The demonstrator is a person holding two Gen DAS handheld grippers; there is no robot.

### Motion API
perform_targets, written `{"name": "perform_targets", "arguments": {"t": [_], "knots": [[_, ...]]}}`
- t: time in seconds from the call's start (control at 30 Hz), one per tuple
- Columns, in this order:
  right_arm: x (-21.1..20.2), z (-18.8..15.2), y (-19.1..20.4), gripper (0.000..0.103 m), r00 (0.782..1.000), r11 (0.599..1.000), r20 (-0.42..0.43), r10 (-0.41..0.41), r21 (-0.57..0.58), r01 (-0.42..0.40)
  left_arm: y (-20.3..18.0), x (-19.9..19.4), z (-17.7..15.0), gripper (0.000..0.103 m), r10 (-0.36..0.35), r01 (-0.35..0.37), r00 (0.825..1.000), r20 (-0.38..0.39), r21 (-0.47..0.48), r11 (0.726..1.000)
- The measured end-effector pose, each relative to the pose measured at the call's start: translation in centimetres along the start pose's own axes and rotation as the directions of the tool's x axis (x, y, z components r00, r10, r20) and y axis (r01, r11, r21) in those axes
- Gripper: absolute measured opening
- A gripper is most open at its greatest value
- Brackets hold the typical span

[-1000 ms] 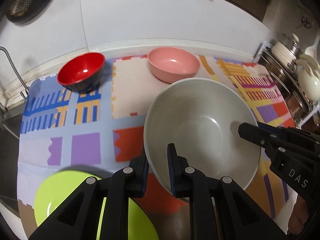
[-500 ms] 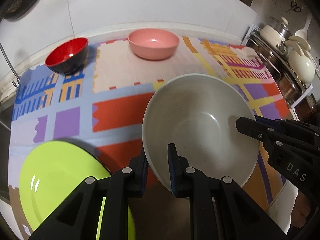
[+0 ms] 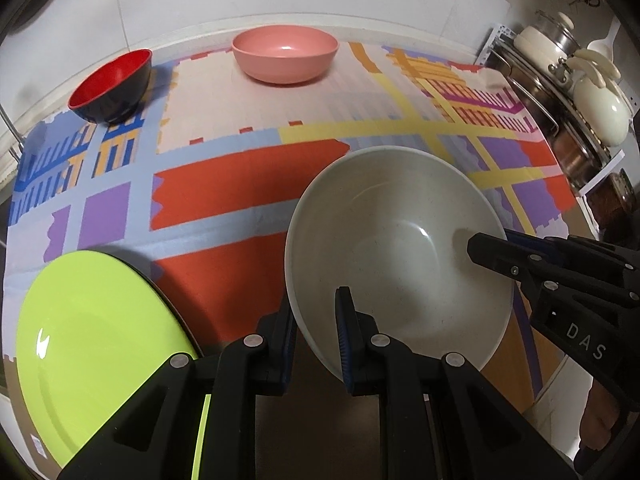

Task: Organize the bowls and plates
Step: 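Carry the white bowl toward the plate stack and lower it, then open both grippers to release the white bowl, then move both grippers to the pink bowl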

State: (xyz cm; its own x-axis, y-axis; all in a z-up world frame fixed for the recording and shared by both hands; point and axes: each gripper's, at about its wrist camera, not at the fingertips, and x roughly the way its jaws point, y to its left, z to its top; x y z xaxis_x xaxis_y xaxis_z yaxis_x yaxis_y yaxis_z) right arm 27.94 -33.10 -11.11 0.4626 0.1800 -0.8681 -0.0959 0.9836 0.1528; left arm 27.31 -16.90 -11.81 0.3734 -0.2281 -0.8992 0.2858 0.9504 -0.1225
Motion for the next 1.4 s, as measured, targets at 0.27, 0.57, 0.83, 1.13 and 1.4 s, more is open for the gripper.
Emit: {"name": "perform_targets", "arguments": {"t": [0.27, 0.57, 0.83, 1.13, 1.4], "knots": [[0.2, -0.3, -0.5, 0.014, 1.000, 1.000, -0.012, 0.000, 0.009, 0.000, -0.6, 0.7, -0.1, 0.019, 0.000, 0.000, 1.000, -0.026, 0.002, 1.000], [0.6, -0.4, -0.8, 0.017, 1.000, 1.000, -0.027, 0.010, 0.025, -0.009, -0.6, 1.2, -0.1, 0.021, -0.009, 0.009, 0.999, -0.045, -0.002, 1.000], [1.1, -0.5, -1.1, 0.021, 0.998, 0.999, -0.050, 0.028, 0.032, -0.026, -0.8, 1.2, 0.0, 0.033, -0.022, 0.022, 0.999, -0.043, 0.004, 1.000], [0.5, -0.4, -0.9, 0.034, 1.000, 1.000, -0.014, -0.009, 0.017, 0.010, 0.2, -0.4, 0.4, 0.052, 0.037, -0.036, 0.999, 0.029, -0.020, 0.999], [-0.6, 0.6, -0.4, 0.034, 0.999, 1.000, 0.038, -0.029, -0.006, 0.029, 1.0, -2.6, 2.1, 0.054, 0.062, -0.061, 0.992, 0.110, -0.011, 0.998]]}}
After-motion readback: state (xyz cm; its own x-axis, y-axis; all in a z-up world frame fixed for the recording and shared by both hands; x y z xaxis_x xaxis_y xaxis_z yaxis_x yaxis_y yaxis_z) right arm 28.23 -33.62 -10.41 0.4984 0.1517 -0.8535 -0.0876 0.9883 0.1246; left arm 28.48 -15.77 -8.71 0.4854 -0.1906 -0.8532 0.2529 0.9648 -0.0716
